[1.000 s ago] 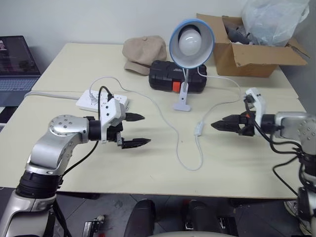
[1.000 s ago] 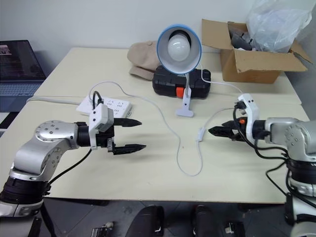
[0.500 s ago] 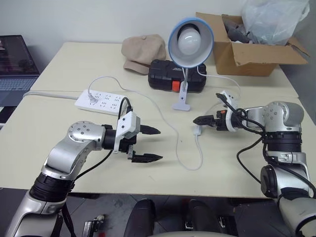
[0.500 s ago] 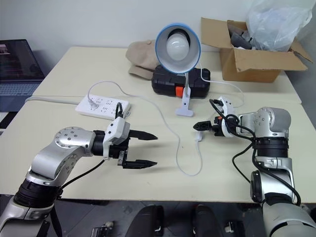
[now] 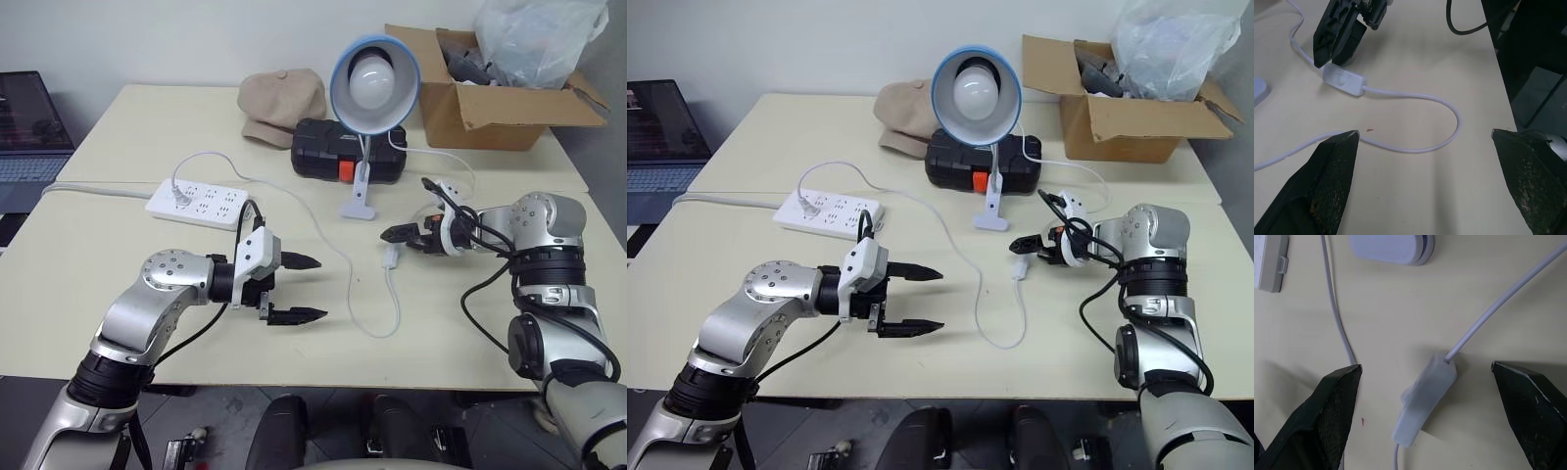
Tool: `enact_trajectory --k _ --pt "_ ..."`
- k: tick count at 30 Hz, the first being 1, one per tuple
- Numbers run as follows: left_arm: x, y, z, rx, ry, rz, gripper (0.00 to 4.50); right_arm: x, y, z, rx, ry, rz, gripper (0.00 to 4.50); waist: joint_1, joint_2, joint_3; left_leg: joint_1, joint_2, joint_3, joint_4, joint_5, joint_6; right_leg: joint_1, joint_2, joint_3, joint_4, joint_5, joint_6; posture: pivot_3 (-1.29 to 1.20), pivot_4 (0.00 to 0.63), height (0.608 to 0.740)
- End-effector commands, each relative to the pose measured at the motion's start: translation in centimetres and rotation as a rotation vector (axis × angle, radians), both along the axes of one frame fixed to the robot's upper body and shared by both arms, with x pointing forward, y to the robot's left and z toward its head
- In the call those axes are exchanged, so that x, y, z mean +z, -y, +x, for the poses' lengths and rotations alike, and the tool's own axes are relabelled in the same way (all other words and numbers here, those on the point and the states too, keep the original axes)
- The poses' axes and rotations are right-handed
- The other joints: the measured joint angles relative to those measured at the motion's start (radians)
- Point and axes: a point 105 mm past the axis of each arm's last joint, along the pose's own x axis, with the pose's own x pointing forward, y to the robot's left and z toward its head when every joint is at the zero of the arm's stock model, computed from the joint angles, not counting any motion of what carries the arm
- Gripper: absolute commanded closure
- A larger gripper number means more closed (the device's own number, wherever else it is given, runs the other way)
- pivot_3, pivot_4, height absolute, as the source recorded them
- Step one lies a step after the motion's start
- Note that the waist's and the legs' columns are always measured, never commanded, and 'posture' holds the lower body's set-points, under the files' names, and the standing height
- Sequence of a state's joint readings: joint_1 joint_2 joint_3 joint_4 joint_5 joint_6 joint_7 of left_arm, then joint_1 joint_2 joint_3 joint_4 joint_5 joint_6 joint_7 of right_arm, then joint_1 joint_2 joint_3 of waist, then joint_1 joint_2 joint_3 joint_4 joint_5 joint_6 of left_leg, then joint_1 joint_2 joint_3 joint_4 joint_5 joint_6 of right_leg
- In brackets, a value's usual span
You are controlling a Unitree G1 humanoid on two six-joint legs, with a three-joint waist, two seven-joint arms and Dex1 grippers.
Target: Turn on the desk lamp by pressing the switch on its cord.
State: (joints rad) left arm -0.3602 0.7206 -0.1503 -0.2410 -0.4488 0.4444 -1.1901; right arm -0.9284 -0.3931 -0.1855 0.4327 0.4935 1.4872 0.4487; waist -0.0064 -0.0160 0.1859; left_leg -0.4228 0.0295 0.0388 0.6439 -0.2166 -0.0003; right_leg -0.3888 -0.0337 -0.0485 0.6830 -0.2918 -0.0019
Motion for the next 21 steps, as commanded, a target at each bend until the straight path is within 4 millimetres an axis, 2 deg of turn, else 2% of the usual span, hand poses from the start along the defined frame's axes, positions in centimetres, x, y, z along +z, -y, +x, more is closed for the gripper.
enact_trajectory --k 1,7,11,15,18,21 --pt "0.4 0.1 -0.1 -0.013 0.035 -0.007 0.00 0.7 -0.8 0.2 0.018 0.018 0.022 0.22 -0.001 0.000 0.000 0.000 0.000 0.000 0.000 0.000 0.000 0.000 0.000 0.000 0.000 0.000 0.000 0.00 0.150 0.740" --pt "0.3 0.0 0.0 -0.011 0.037 -0.008 0.00 0.2 -0.8 0.2 0.014 0.008 0.014 1.48 -0.001 0.000 0.000 0.000 0.000 0.000 0.000 0.000 0.000 0.000 0.000 0.000 0.000 0.000 0.000 0.00 0.150 0.740" --pt "0.2 0.0 0.0 -0.010 0.039 -0.006 0.00 -0.1 -0.6 0.4 0.001 0.006 0.008 2.65 0.000 0.000 0.000 0.000 0.000 0.000 0.000 0.000 0.000 0.000 0.000 0.000 0.000 0.000 0.000 0.00 0.150 0.740" --pt "0.2 -0.1 0.1 -0.010 0.041 -0.004 0.00 -0.7 0.0 0.5 -0.024 -0.008 0.015 3.50 0.001 0.000 0.000 0.000 0.000 0.000 0.000 0.000 0.000 0.000 0.000 0.000 0.000 0.000 0.000 0.00 0.150 0.740" --pt "0.2 -0.2 0.2 -0.003 0.039 -0.008 0.00 -0.8 0.2 0.2 -0.023 -0.014 0.044 4.02 0.001 0.000 0.000 0.000 0.000 0.000 0.000 0.000 0.000 0.000 0.000 0.000 0.000 0.000 0.000 0.00 0.150 0.740" --pt "0.4 -0.3 0.6 0.013 0.032 -0.022 0.00 -0.5 0.1 -0.2 -0.014 0.003 0.080 4.10 0.007 0.000 0.000 0.000 0.000 0.000 0.000 0.000 0.000 0.000 0.000 0.000 -0.001 0.000 0.000 0.00 0.150 0.740"
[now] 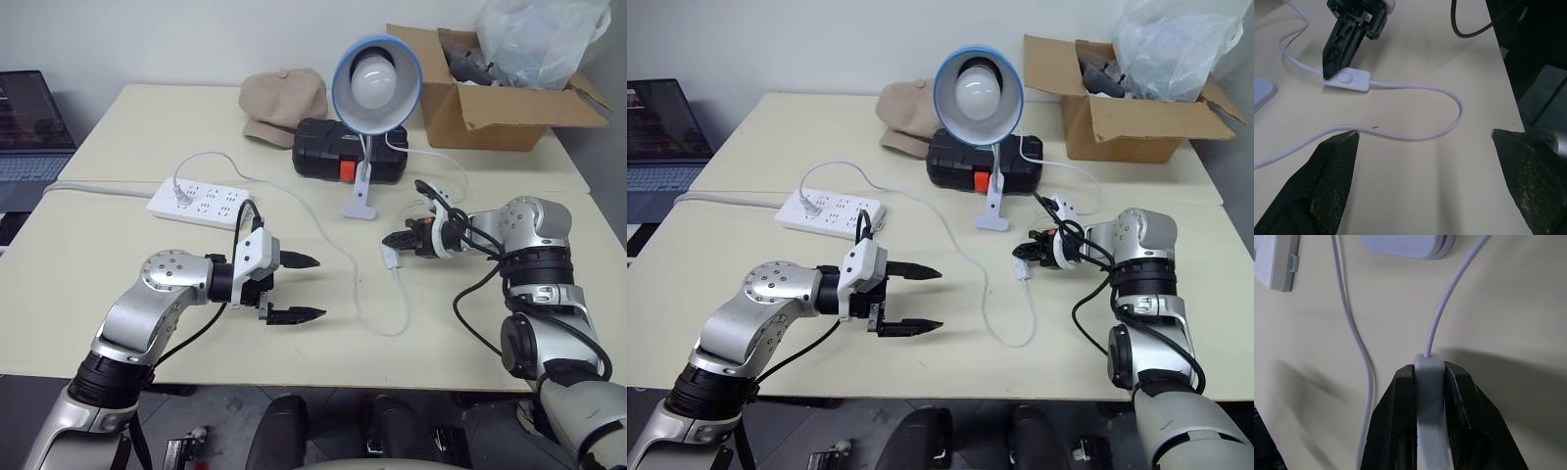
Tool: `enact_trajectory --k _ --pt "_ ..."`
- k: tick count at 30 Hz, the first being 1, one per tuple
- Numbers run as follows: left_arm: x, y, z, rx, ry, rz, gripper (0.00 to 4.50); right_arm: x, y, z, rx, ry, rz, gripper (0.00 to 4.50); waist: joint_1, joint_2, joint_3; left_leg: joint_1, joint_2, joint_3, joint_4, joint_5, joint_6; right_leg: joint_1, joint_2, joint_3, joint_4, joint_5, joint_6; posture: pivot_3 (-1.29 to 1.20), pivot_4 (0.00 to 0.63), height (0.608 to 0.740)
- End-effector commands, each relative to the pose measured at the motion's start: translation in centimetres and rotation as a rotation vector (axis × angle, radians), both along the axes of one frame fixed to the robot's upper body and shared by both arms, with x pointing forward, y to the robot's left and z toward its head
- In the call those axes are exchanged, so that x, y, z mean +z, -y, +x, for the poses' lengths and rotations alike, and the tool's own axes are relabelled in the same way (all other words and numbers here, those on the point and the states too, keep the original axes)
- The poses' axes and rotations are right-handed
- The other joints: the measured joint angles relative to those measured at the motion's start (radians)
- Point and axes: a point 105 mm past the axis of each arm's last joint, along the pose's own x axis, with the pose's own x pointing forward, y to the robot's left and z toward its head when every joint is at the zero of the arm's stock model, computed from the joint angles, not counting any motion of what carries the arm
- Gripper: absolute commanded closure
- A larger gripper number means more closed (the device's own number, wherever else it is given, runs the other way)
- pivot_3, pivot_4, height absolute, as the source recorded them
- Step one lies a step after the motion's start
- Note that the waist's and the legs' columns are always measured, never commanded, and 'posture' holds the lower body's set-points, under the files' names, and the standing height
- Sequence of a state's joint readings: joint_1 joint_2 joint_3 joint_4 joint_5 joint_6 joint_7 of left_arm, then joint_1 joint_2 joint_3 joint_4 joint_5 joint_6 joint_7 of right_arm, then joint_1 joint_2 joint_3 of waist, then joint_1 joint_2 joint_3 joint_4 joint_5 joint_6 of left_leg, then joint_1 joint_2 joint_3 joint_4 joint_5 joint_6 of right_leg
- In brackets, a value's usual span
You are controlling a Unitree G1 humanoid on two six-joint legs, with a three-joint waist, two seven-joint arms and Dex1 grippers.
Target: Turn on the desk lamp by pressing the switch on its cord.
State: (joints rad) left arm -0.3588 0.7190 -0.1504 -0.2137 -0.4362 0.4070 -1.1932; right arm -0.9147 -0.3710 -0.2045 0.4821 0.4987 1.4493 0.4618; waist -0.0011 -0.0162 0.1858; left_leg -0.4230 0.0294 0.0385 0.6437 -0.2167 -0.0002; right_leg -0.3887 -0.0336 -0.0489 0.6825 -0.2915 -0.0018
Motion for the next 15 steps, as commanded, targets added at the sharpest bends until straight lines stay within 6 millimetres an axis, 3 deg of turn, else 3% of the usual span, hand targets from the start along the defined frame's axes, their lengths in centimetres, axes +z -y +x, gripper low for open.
enact_trajectory --k 1,4,8,15 --pt "0.7 -0.1 0.4 0.012 0.011 -0.031 0.00 0.6 0.4 -0.4 -0.010 0.035 0.042 4.10 0.002 0.000 0.000 0.000 0.000 0.000 0.000 0.000 0.000 0.000 0.000 0.000 0.000 0.000 0.000 0.00 0.150 0.740" --pt "1.1 -0.1 1.0 0.037 -0.012 -0.065 0.00 1.5 0.3 -0.4 -0.030 0.101 0.088 4.10 0.001 0.000 0.000 0.000 0.000 0.000 0.000 0.000 0.000 0.000 0.000 0.000 0.000 0.000 0.000 0.00 0.150 0.740" --pt "2.6 0.2 2.4 0.087 -0.098 -0.192 0.00 5.1 -0.4 -1.2 -0.031 0.330 0.272 4.10 -0.001 0.000 0.000 -0.001 0.000 -0.001 0.000 0.000 0.000 0.000 0.000 0.000 0.000 0.000 0.000 0.00 0.150 0.740" --pt "4.6 2.5 3.3 0.060 -0.334 -0.378 0.00 8.8 -2.4 -5.4 0.128 0.476 0.466 4.10 -0.002 0.000 0.000 -0.002 0.000 -0.001 0.000 0.000 0.000 -0.001 0.000 -0.001 0.000 0.000 0.001 0.00 0.150 0.740"
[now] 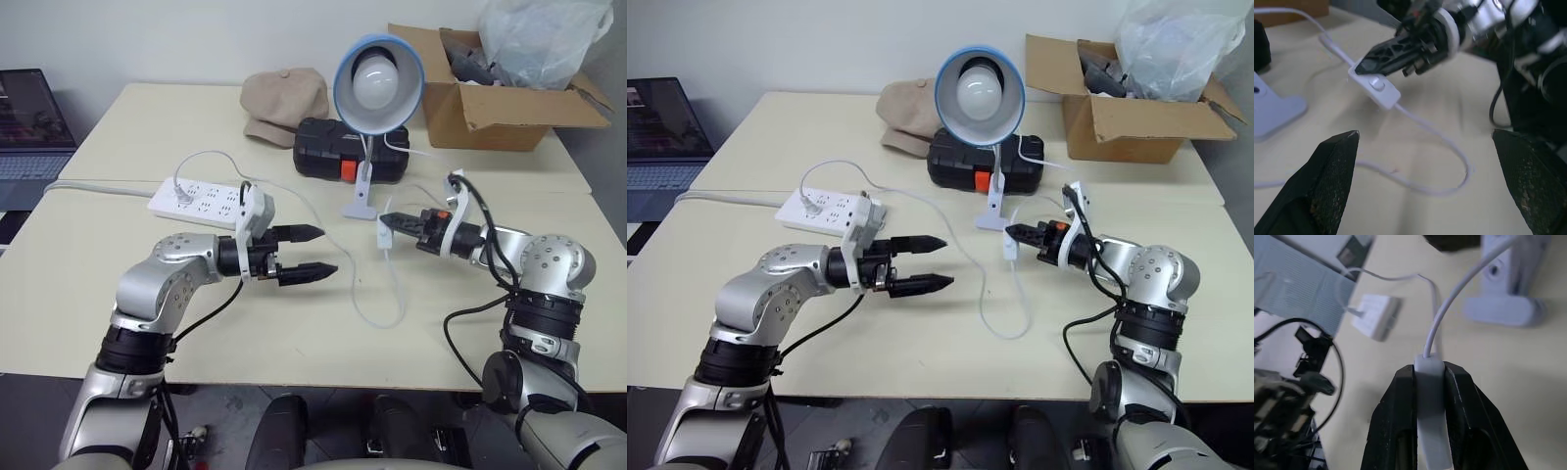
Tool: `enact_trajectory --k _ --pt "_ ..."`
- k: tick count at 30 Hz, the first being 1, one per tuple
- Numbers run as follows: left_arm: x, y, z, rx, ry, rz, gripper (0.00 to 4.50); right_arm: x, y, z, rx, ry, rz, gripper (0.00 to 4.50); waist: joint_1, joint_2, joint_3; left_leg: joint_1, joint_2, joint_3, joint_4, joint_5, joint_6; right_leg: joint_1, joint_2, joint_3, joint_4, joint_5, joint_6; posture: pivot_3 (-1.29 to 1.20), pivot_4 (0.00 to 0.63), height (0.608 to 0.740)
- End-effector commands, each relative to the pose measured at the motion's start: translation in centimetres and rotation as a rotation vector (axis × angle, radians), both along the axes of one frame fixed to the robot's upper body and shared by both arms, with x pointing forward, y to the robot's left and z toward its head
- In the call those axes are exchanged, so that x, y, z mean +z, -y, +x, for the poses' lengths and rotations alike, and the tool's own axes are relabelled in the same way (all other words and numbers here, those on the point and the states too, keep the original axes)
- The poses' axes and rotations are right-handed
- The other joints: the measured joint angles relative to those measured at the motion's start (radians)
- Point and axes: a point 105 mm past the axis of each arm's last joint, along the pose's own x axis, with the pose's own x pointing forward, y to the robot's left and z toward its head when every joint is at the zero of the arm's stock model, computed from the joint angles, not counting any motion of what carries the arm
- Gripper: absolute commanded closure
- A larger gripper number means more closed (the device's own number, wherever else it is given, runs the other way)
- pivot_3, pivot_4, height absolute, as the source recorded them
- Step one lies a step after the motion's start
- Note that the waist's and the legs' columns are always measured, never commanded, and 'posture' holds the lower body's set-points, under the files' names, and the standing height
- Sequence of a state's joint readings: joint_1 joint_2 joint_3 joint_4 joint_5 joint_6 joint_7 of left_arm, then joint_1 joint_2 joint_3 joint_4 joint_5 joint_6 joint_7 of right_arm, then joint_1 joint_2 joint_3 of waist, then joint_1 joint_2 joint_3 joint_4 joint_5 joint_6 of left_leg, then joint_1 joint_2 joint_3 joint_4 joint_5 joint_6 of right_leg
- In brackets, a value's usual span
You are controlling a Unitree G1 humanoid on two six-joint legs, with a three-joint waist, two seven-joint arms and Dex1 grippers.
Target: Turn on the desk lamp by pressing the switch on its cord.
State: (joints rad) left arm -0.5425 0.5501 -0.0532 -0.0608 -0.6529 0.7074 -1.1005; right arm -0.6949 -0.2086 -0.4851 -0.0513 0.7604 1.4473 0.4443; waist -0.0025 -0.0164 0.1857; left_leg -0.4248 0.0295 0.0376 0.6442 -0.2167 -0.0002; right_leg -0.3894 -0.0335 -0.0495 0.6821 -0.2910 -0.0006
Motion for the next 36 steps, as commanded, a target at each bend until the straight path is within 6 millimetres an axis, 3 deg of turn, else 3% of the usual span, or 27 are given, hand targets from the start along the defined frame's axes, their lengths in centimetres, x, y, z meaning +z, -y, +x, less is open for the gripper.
enact_trajectory --k 1,4,10,36 --pt "1.1 1.2 -0.1 -0.046 -0.109 -0.089 0.00 3.1 -1.2 -2.8 0.135 0.136 0.083 4.10 -0.001 0.000 0.000 0.000 0.000 0.000 0.000 0.000 0.000 0.000 0.000 0.000 0.000 0.000 0.000 0.00 0.150 0.740" --pt "2.1 2.6 -0.4 -0.103 -0.191 -0.160 0.00 3.8 -2.2 -4.7 0.232 0.171 0.086 4.10 -0.001 0.000 0.000 0.000 0.000 0.000 0.000 0.000 0.000 0.000 0.000 0.000 0.000 0.000 0.000 0.00 0.150 0.740" --pt "3.2 3.7 -0.5 -0.132 -0.270 -0.245 0.00 4.0 -2.8 -5.9 0.287 0.193 0.074 4.10 -0.003 0.000 0.000 0.000 0.000 -0.001 0.000 0.000 0.000 0.000 0.000 0.000 0.000 0.000 0.000 0.00 0.150 0.740" --pt "2.6 4.2 -2.2 -0.226 -0.310 -0.243 0.00 5.1 -3.2 -7.2 0.390 0.213 0.100 4.10 -0.002 0.000 0.000 0.000 0.000 0.000 0.000 0.000 0.000 0.000 0.000 0.000 0.000 0.000 0.000 0.00 0.150 0.740"
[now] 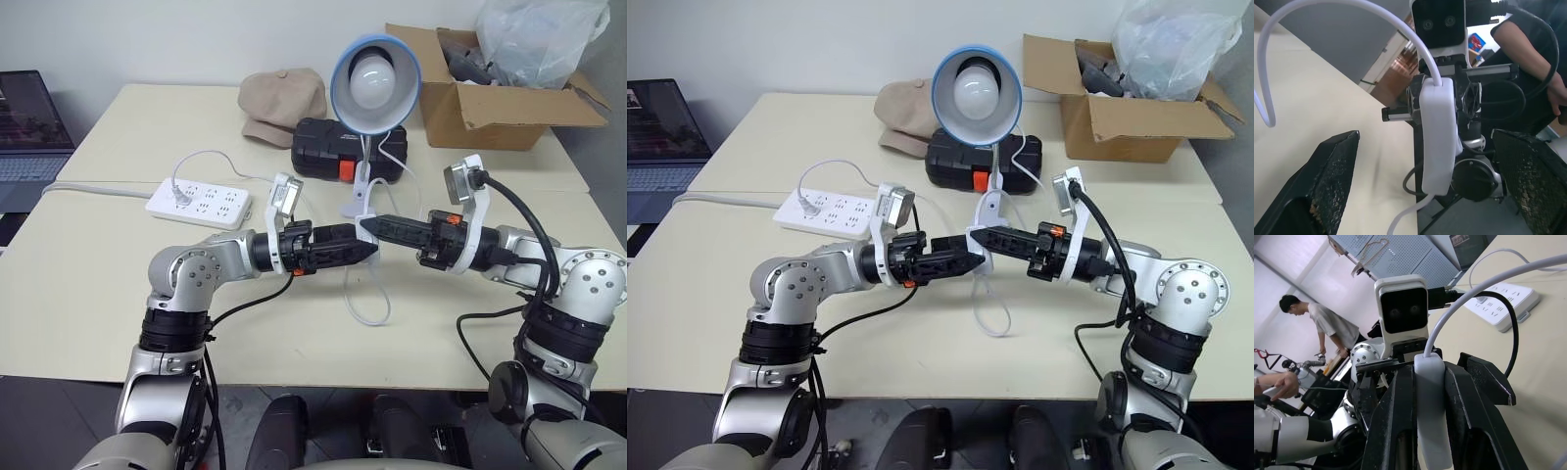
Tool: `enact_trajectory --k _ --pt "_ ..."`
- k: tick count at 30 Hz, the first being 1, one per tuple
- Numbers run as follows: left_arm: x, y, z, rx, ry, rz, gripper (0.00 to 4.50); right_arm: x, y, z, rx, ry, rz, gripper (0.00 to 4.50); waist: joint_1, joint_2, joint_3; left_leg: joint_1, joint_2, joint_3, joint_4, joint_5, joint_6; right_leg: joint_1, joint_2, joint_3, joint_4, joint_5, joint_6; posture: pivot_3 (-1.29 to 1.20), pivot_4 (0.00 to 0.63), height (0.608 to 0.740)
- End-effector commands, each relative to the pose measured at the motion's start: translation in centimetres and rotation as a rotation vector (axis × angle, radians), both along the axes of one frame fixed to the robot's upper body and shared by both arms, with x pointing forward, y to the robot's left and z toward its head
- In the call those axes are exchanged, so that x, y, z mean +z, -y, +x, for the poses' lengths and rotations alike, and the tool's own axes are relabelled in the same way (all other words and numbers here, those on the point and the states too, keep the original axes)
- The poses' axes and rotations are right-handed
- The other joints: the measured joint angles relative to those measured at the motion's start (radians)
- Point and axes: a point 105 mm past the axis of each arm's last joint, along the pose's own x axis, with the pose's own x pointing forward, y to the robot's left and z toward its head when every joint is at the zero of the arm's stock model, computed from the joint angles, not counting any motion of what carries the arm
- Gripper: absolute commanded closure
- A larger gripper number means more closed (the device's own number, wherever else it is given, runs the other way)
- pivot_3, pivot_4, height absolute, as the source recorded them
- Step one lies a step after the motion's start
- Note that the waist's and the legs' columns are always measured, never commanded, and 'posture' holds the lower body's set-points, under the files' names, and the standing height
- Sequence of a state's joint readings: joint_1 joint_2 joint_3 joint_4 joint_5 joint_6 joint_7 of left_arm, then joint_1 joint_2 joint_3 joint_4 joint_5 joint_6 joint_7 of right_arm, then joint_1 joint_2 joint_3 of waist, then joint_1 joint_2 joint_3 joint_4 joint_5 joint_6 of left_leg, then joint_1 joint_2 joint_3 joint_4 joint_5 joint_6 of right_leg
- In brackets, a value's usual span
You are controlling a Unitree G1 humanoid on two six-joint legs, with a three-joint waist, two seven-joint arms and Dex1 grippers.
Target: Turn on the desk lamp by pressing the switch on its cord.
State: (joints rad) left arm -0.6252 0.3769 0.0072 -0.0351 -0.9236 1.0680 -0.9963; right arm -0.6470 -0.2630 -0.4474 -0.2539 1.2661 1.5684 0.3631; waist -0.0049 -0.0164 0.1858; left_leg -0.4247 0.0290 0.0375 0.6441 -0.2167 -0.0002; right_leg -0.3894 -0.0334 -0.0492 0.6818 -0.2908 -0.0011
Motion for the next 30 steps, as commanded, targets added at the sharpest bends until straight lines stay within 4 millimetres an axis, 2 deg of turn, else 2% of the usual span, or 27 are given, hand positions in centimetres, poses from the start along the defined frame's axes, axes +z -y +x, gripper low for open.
enact_trajectory --k 1,9,10,11,13,30 --pt "0.7 0.2 -0.6 -0.041 0.029 -0.022 0.00 1.1 -0.1 -0.6 0.034 0.043 0.029 4.10 0.000 0.000 0.000 0.000 0.000 0.000 0.000 0.000 0.000 0.000 0.000 0.000 0.000 0.000 0.000 0.00 0.150 0.740" --pt "0.6 0.3 -0.5 -0.050 0.022 -0.027 0.00 1.2 -0.1 -0.9 0.046 0.041 0.028 4.10 0.000 0.000 0.000 0.000 0.000 0.000 0.000 0.000 0.000 0.000 0.000 0.000 0.000 0.000 0.000 0.00 0.150 0.740" --pt "0.6 0.3 -0.5 -0.051 0.019 -0.028 0.34 1.2 -0.1 -0.9 0.047 0.041 0.028 4.10 0.000 0.000 0.000 0.000 0.000 0.000 0.000 0.000 0.000 0.000 0.000 0.000 0.000 0.000 0.000 0.00 0.150 0.740" --pt "0.6 0.3 -0.5 -0.052 0.017 -0.030 0.43 1.2 -0.1 -0.9 0.047 0.040 0.028 4.10 0.000 0.000 0.000 0.000 0.000 0.000 0.000 0.000 0.000 0.000 0.000 0.000 0.000 0.000 0.000 0.00 0.150 0.740" --pt "0.5 0.3 -0.6 -0.056 0.019 -0.028 0.91 1.3 -0.2 -0.9 0.048 0.040 0.031 4.10 0.000 0.000 0.000 0.000 0.000 0.000 0.000 0.000 0.000 0.000 0.000 0.000 0.000 0.000 0.000 0.00 0.150 0.740" --pt "-0.4 0.6 -0.4 -0.061 0.030 -0.024 3.95 1.9 -0.5 -1.3 0.056 0.032 0.042 4.10 0.001 -0.001 0.000 0.000 0.000 0.000 0.000 0.000 0.000 0.000 0.001 0.000 -0.001 -0.002 0.004 0.00 0.150 0.740"
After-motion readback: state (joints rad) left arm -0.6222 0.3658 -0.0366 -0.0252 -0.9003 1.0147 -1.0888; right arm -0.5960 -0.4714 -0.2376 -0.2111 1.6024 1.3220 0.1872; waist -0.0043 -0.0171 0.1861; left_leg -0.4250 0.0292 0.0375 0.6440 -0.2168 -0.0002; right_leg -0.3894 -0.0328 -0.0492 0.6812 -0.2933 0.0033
